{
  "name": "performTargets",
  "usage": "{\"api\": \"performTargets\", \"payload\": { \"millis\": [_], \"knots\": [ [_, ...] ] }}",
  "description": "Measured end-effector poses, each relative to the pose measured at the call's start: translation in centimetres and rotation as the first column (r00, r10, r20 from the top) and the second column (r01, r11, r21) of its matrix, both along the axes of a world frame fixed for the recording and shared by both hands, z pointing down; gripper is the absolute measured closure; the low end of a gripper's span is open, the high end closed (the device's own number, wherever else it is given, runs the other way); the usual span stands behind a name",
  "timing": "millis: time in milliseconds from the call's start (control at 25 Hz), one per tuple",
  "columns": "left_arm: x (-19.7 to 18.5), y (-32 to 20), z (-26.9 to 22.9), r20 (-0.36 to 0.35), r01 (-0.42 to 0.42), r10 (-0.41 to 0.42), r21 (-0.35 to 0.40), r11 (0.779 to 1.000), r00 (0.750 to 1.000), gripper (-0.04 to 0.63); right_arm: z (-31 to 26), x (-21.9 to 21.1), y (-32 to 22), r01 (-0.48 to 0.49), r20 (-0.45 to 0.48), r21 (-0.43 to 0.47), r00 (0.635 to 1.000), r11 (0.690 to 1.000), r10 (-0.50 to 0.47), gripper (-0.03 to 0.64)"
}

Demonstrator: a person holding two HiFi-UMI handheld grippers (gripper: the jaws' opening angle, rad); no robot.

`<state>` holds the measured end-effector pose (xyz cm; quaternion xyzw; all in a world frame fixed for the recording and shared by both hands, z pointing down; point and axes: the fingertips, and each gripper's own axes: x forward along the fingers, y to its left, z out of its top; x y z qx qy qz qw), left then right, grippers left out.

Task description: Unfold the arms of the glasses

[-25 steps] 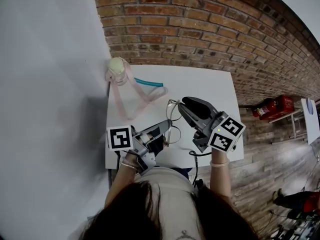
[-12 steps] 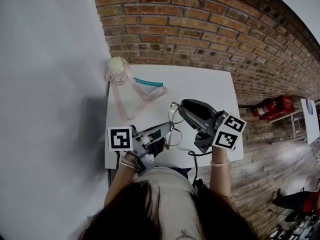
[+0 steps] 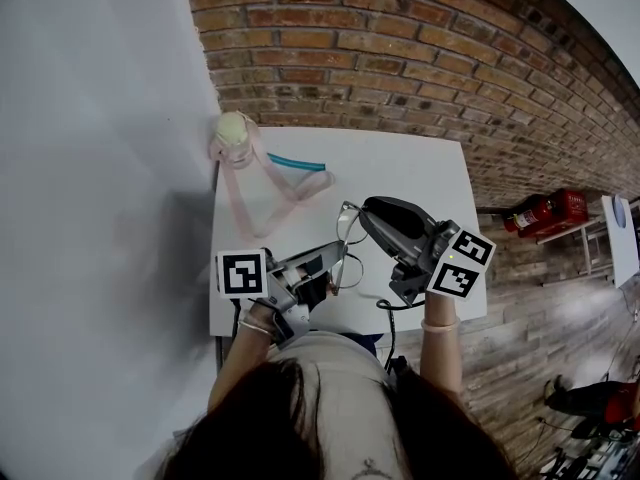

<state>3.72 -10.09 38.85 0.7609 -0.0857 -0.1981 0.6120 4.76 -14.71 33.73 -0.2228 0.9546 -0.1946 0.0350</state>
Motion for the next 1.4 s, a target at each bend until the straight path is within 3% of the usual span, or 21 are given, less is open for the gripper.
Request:
{"api": "performTargets", "payload": {
  "millis": [440, 600, 800, 960, 1120, 1400],
  "knots": [
    [-0.2, -0.8, 0.9, 0.026, 0.042, -0.041, -0.030, 0.999, 0.999, 0.571, -1.4, 0.1, 0.5, -0.001, 0.023, 0.039, 1.000, 0.999, 0.001, 0.552],
    [-0.8, -1.5, 2.1, 0.077, 0.062, -0.060, -0.019, 0.998, 0.995, 0.571, -1.7, 0.0, 0.5, 0.001, 0.028, 0.055, 1.000, 0.998, -0.002, 0.555],
    [-0.8, -1.6, 1.6, 0.036, 0.077, -0.076, -0.045, 0.996, 0.996, 0.571, -2.2, -0.2, 0.7, 0.006, 0.029, 0.072, 1.000, 0.997, -0.008, 0.557],
    [-1.4, -1.9, 3.1, 0.116, 0.089, -0.088, -0.009, 0.996, 0.989, 0.571, -2.3, -0.2, 1.0, 0.009, 0.031, 0.079, 0.999, 0.997, -0.011, 0.557],
    [-1.1, -1.8, 1.8, 0.043, 0.098, -0.096, -0.056, 0.994, 0.994, 0.571, -2.9, -0.4, 1.4, 0.015, 0.037, 0.090, 0.999, 0.996, -0.018, 0.560],
    [-1.4, -1.9, 2.0, 0.044, 0.120, -0.117, -0.055, 0.991, 0.992, 0.571, -3.5, -0.6, 2.1, 0.026, 0.040, 0.110, 0.999, 0.994, -0.030, 0.561]
  ]
}}
